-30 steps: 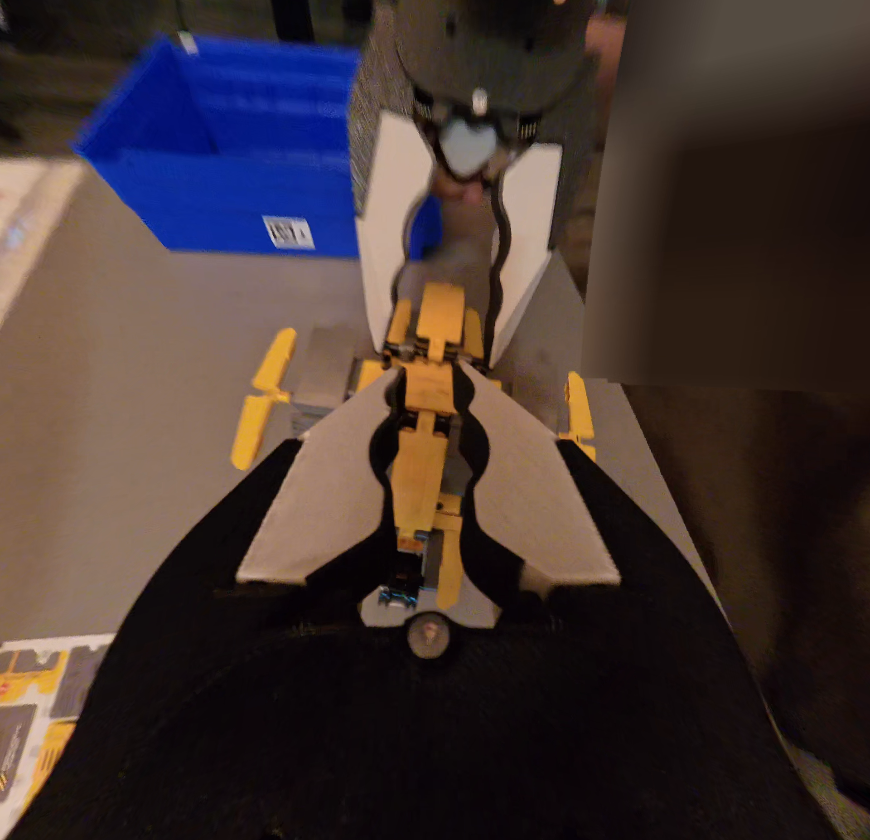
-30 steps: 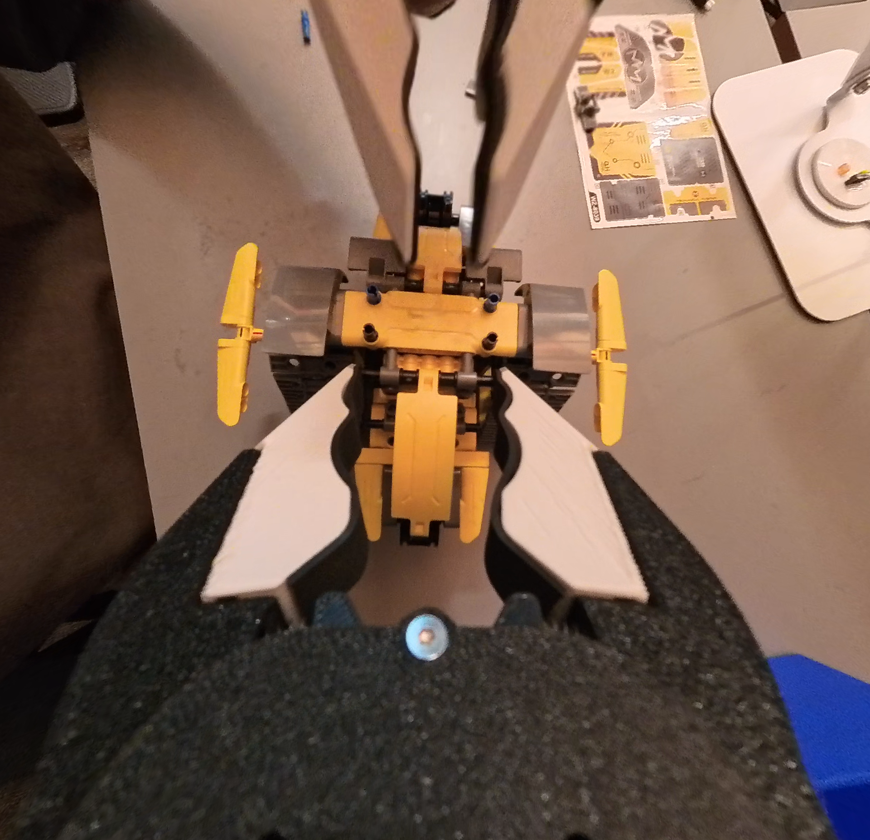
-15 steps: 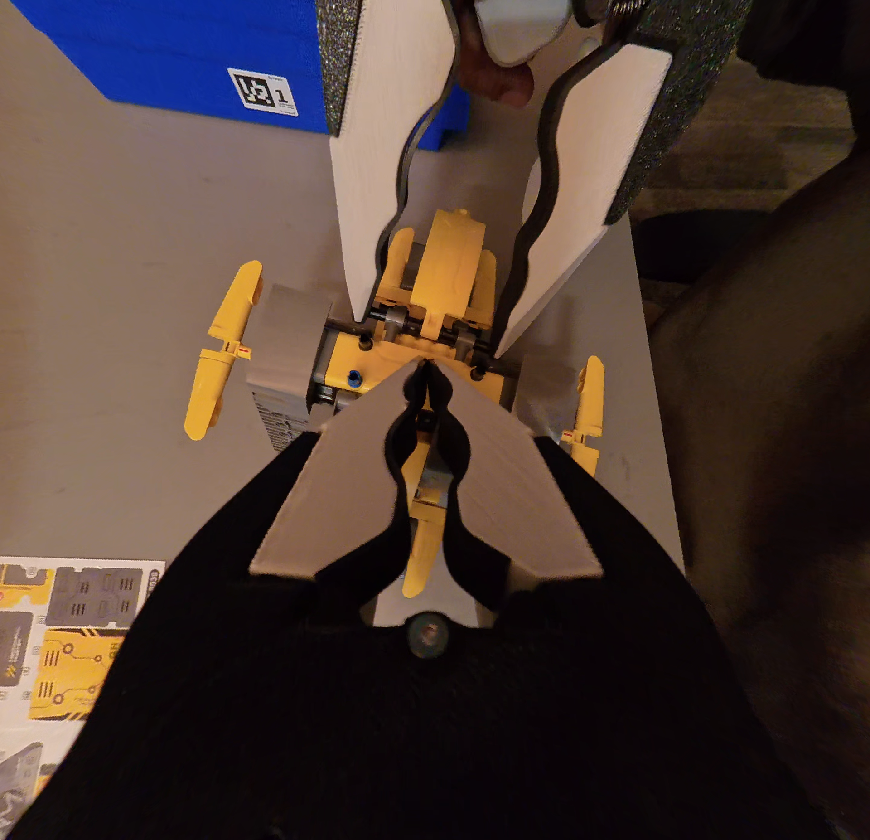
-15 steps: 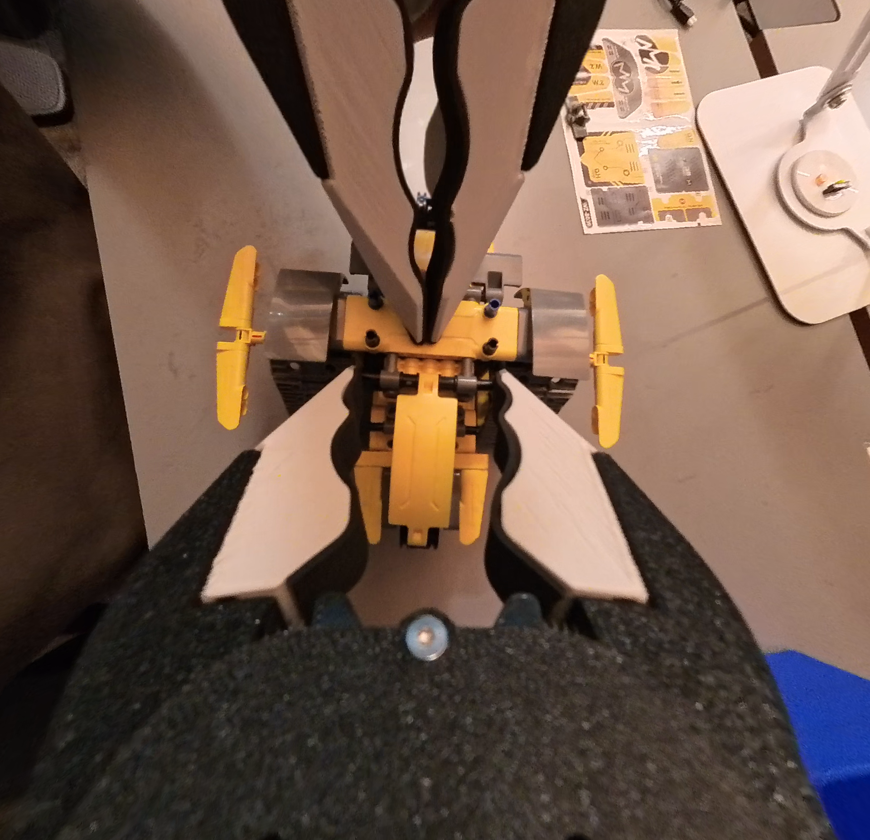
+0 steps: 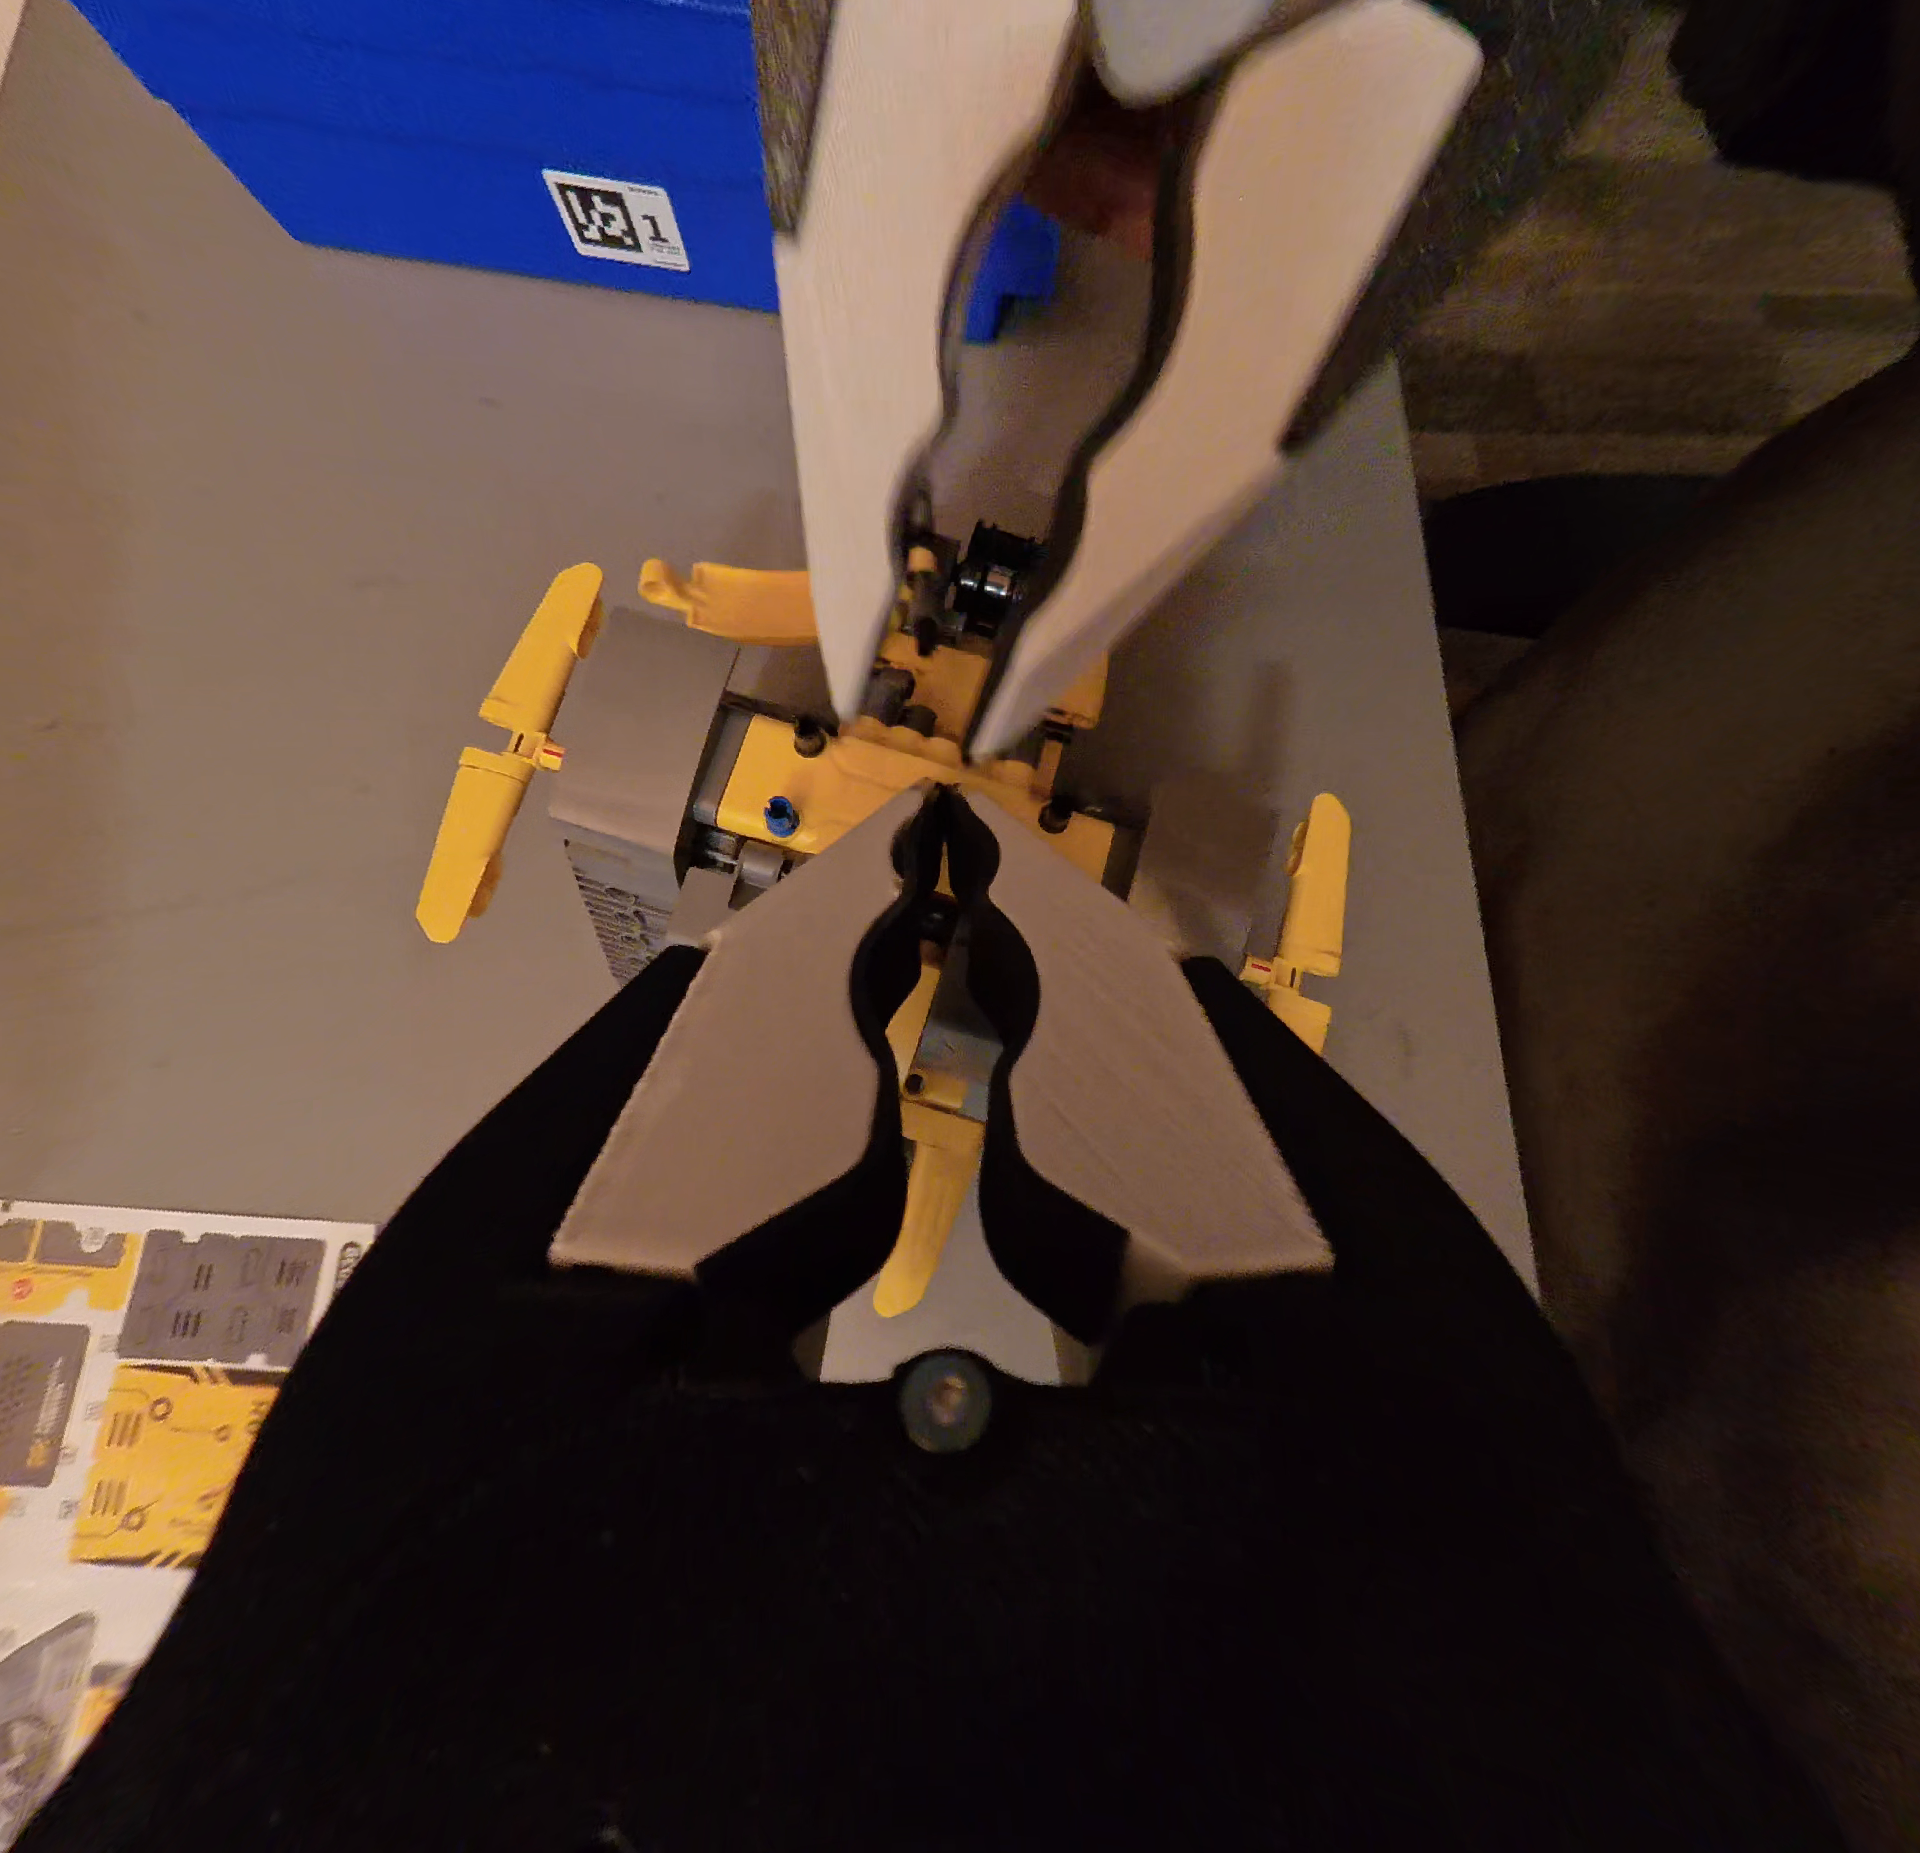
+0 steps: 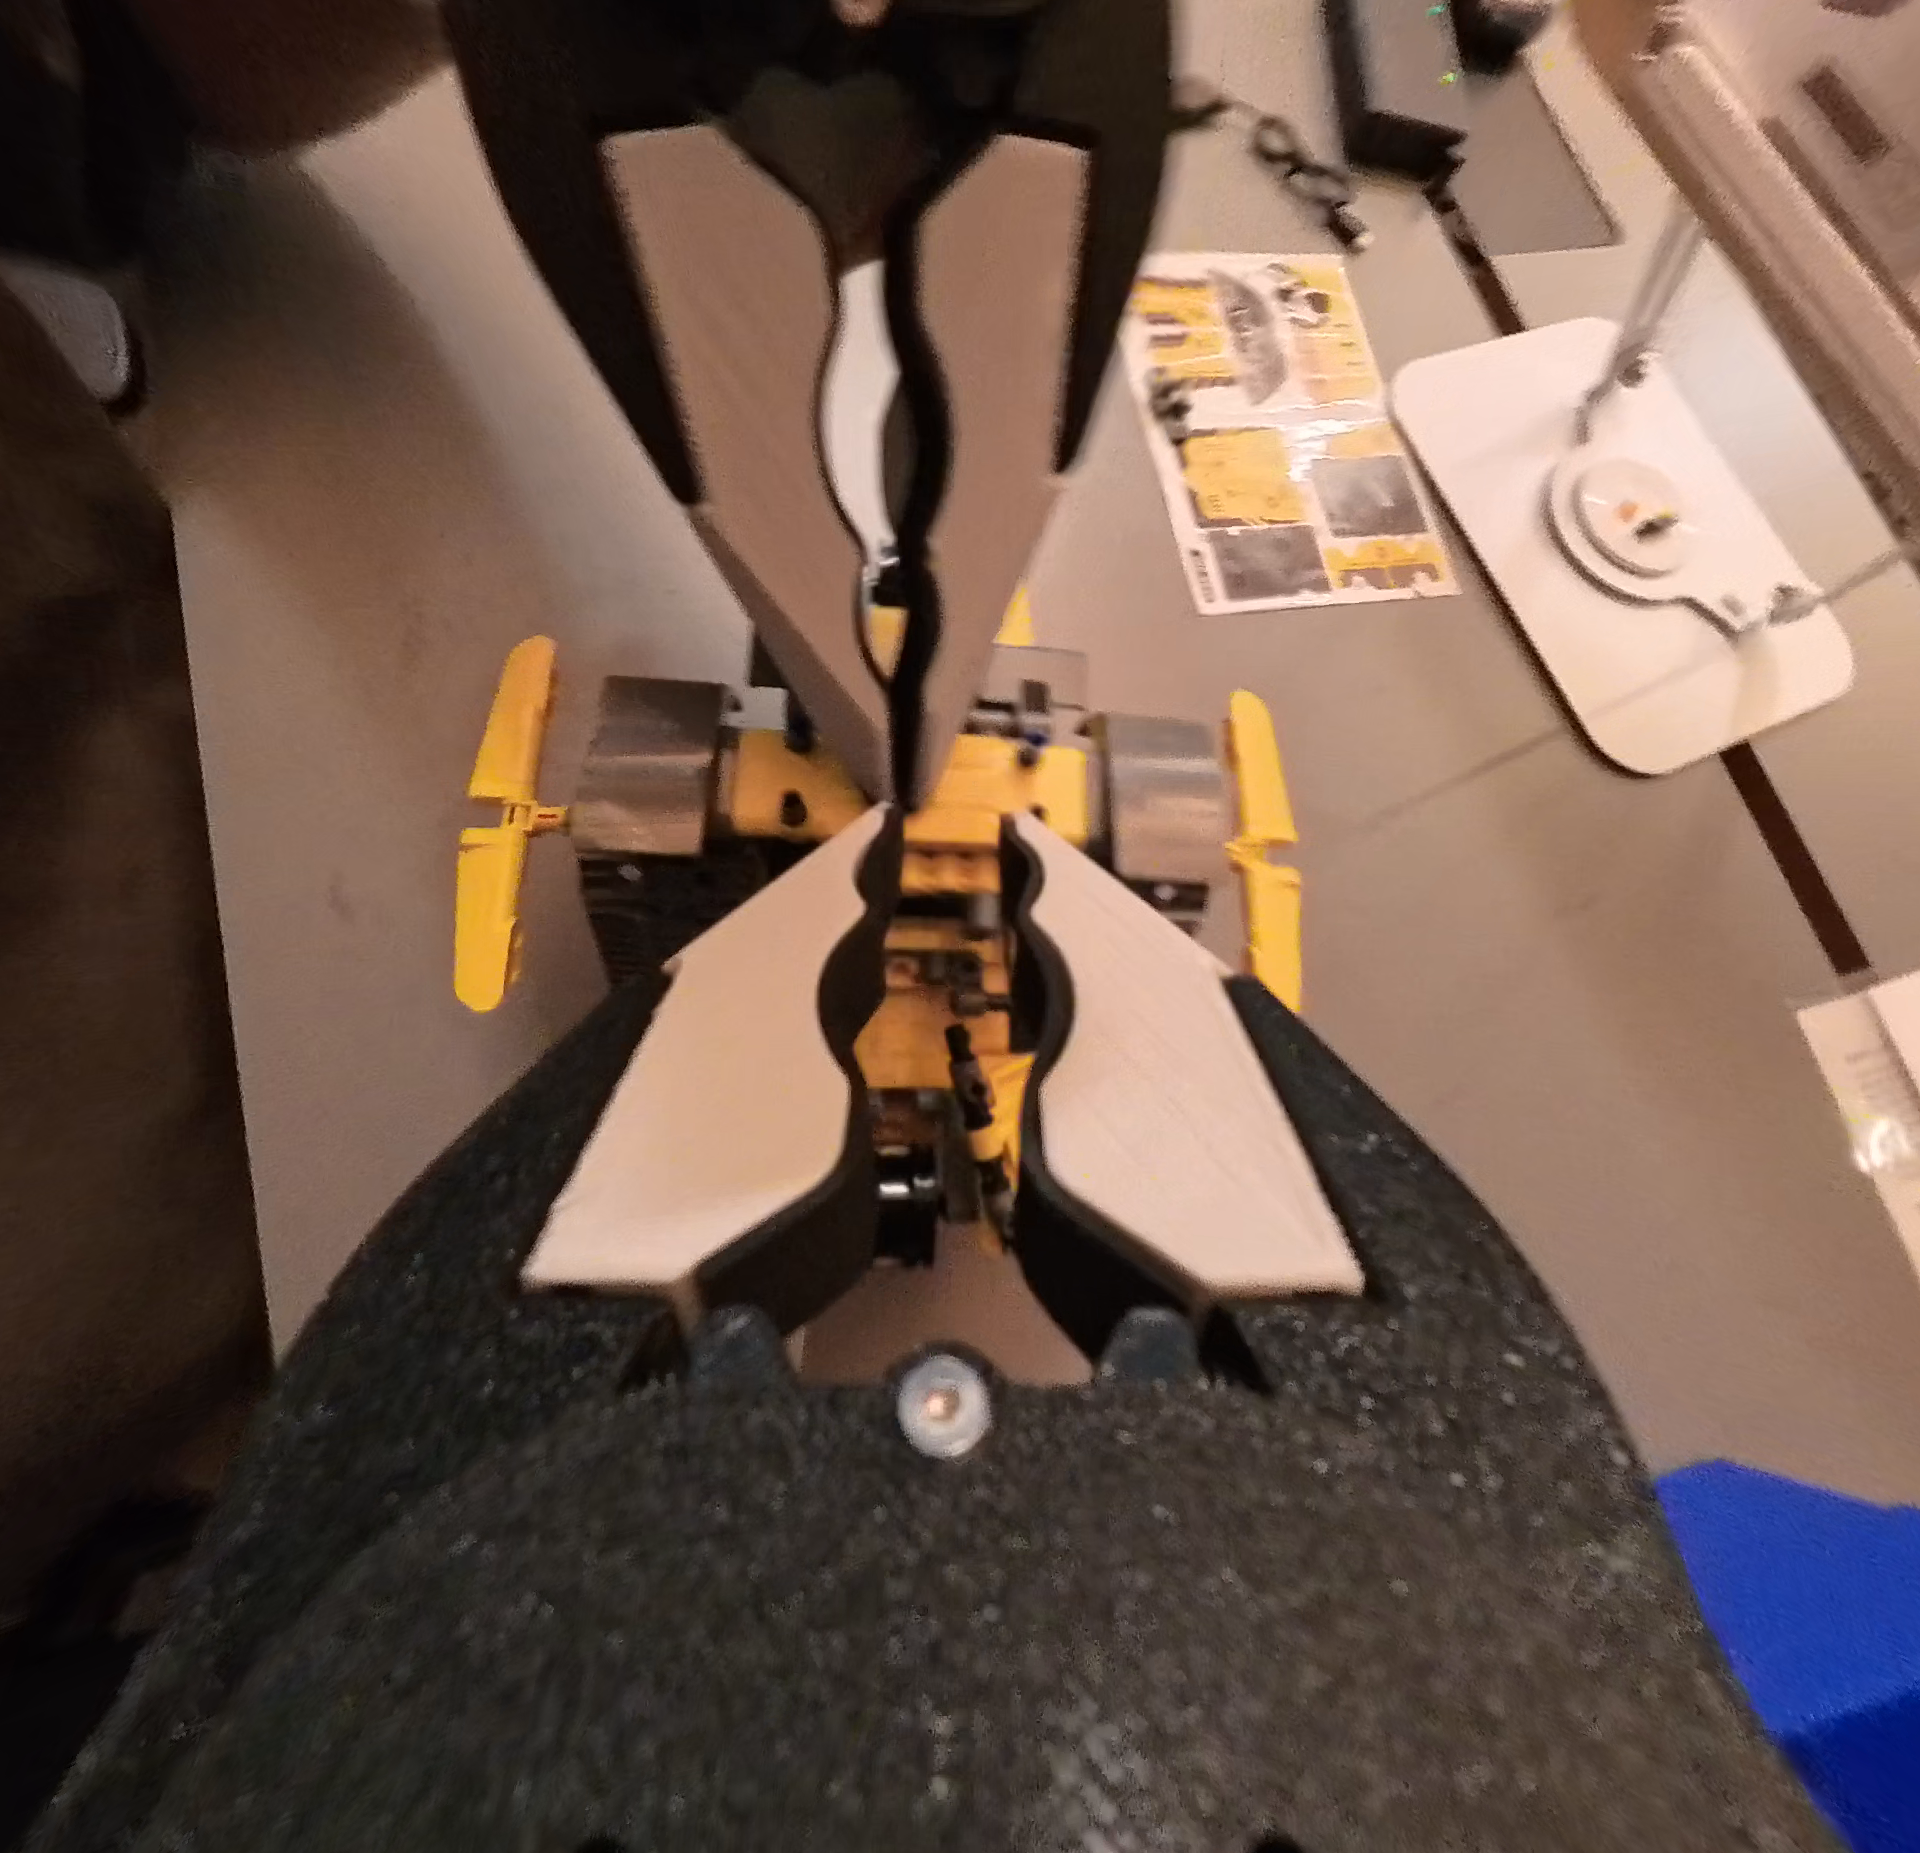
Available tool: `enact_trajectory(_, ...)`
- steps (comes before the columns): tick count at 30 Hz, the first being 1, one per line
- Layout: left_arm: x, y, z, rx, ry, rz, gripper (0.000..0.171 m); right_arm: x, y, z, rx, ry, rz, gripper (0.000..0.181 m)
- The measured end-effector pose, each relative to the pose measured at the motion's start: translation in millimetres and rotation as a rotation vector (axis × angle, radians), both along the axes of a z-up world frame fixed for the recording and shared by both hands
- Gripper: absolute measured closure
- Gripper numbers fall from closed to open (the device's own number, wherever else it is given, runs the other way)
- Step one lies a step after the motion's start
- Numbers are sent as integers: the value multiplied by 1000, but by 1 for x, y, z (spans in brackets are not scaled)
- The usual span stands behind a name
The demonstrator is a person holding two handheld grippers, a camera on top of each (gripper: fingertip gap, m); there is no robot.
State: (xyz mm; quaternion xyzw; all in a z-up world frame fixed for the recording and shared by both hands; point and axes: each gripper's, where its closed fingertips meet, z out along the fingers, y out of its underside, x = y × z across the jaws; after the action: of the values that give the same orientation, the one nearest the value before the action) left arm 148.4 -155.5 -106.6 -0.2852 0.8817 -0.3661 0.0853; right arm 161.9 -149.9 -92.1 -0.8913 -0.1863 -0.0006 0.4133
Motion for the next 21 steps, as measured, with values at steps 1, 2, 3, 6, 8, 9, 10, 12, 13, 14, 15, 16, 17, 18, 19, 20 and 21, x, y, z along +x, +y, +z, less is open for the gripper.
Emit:
enact_trajectory(1, 0, 1, 0, -25, 12, 2, 171, 8, -3, 6, 34, 33, -35, 162)
enact_trajectory(2, -1, 2, 1, -48, 19, 7, 171, 16, -9, 14, 71, 79, -70, 159)
enact_trajectory(3, -1, 3, 1, -62, 21, 12, 171, 24, -15, 21, 106, 129, -108, 156)
enact_trajectory(6, -2, 6, 1, -61, 6, 27, 171, 51, -41, 33, 204, 213, -250, 149)
enact_trajectory(8, -3, 7, 1, -39, 2, 27, 171, 63, -56, 26, 219, 235, -330, 145)
enact_trajectory(9, -4, 8, 1, -27, 3, 27, 171, 67, -62, 20, 221, 239, -370, 144)
enact_trajectory(10, -4, 8, 1, -15, 2, 28, 171, 69, -68, 14, 221, 246, -402, 143)
enact_trajectory(12, -4, 7, 1, 1, -4, 35, 171, 72, -76, -1, 208, 247, -477, 141)
enact_trajectory(13, -4, 8, 1, 5, -4, 42, 171, 72, -79, -12, 190, 237, -521, 139)
enact_trajectory(14, -4, 9, 1, 9, -2, 51, 171, 71, -82, -23, 165, 220, -557, 138)
enact_trajectory(15, -5, 10, 1, 15, -2, 60, 171, 70, -84, -35, 137, 192, -591, 137)
enact_trajectory(16, -5, 12, 2, 21, -3, 69, 171, 69, -86, -46, 114, 162, -625, 136)
enact_trajectory(17, -5, 14, 2, 27, -3, 80, 171, 68, -86, -57, 96, 140, -653, 135)
enact_trajectory(18, -6, 15, 3, 33, -5, 88, 171, 66, -86, -67, 75, 123, -678, 133)
enact_trajectory(19, -6, 16, 3, 38, -9, 94, 171, 66, -85, -78, 52, 109, -702, 128)
enact_trajectory(20, -6, 17, 3, 41, -14, 98, 171, 68, -85, -88, 26, 96, -727, 123)
enact_trajectory(21, -7, 16, 2, 42, -19, 99, 171, 71, -84, -97, 2, 84, -752, 120)
